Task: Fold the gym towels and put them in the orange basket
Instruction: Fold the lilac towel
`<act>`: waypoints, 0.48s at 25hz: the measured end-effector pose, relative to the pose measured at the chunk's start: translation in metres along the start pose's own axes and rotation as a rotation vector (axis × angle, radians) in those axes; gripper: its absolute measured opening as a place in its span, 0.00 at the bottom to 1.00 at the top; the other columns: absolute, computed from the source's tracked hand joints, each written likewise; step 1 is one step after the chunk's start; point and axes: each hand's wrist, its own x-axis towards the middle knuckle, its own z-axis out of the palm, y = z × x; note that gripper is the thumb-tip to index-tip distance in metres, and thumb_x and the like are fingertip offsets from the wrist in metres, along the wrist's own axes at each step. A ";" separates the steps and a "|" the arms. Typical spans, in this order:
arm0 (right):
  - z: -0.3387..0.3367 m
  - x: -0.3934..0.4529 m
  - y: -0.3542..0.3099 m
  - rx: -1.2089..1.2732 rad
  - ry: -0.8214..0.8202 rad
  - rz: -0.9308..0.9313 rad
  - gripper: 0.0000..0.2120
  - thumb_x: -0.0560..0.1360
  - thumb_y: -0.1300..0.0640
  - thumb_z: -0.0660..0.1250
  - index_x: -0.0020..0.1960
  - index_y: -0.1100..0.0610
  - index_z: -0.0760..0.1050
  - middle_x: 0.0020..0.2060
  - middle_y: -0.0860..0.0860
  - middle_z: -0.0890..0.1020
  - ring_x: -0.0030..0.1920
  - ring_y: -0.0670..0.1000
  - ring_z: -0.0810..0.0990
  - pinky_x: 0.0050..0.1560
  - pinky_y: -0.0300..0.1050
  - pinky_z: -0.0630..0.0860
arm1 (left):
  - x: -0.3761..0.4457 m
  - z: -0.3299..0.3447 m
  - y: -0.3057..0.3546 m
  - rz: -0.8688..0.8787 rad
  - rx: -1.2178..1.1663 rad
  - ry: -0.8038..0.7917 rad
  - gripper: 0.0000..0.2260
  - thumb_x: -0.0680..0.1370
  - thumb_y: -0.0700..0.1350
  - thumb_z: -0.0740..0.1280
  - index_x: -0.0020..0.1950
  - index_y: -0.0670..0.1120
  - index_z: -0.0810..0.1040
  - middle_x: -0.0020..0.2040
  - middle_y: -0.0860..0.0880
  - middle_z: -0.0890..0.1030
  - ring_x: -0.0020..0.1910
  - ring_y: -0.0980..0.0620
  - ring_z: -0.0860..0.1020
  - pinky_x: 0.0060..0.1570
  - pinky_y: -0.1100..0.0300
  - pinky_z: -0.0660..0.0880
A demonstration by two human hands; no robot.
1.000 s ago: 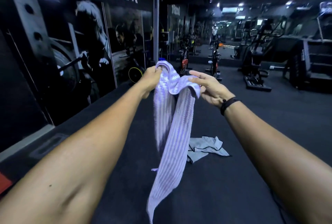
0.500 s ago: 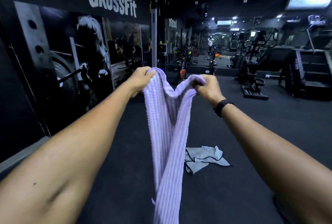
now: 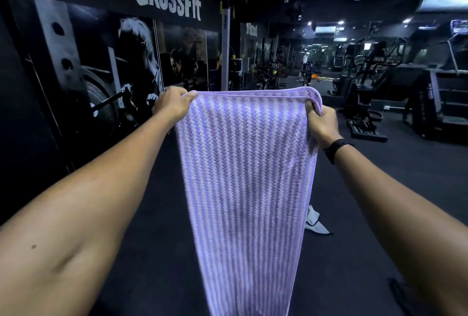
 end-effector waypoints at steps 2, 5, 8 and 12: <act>0.002 -0.001 -0.001 0.026 -0.058 -0.014 0.21 0.80 0.48 0.61 0.29 0.52 0.67 0.28 0.47 0.70 0.34 0.48 0.66 0.36 0.45 0.61 | 0.001 0.001 0.000 -0.002 -0.036 -0.041 0.23 0.80 0.55 0.61 0.30 0.48 0.59 0.30 0.49 0.63 0.31 0.48 0.63 0.33 0.55 0.57; 0.006 -0.003 -0.002 0.046 -0.115 -0.003 0.19 0.79 0.50 0.64 0.30 0.52 0.72 0.29 0.47 0.74 0.34 0.47 0.70 0.38 0.44 0.65 | 0.005 0.007 -0.001 -0.020 -0.159 -0.127 0.23 0.81 0.51 0.61 0.30 0.48 0.56 0.29 0.49 0.58 0.28 0.50 0.55 0.31 0.54 0.51; 0.011 -0.014 -0.015 0.086 -0.182 -0.068 0.13 0.79 0.57 0.64 0.36 0.57 0.75 0.33 0.50 0.76 0.31 0.43 0.72 0.35 0.40 0.68 | 0.005 0.012 0.006 -0.013 -0.364 -0.221 0.21 0.81 0.49 0.61 0.30 0.50 0.60 0.31 0.48 0.62 0.30 0.52 0.59 0.30 0.57 0.53; 0.025 -0.037 -0.044 0.137 -0.495 -0.221 0.09 0.75 0.62 0.71 0.52 0.67 0.79 0.40 0.53 0.81 0.37 0.41 0.77 0.39 0.34 0.74 | -0.011 0.021 0.033 0.047 -0.622 -0.414 0.16 0.82 0.45 0.62 0.34 0.45 0.72 0.26 0.51 0.75 0.26 0.56 0.70 0.26 0.65 0.65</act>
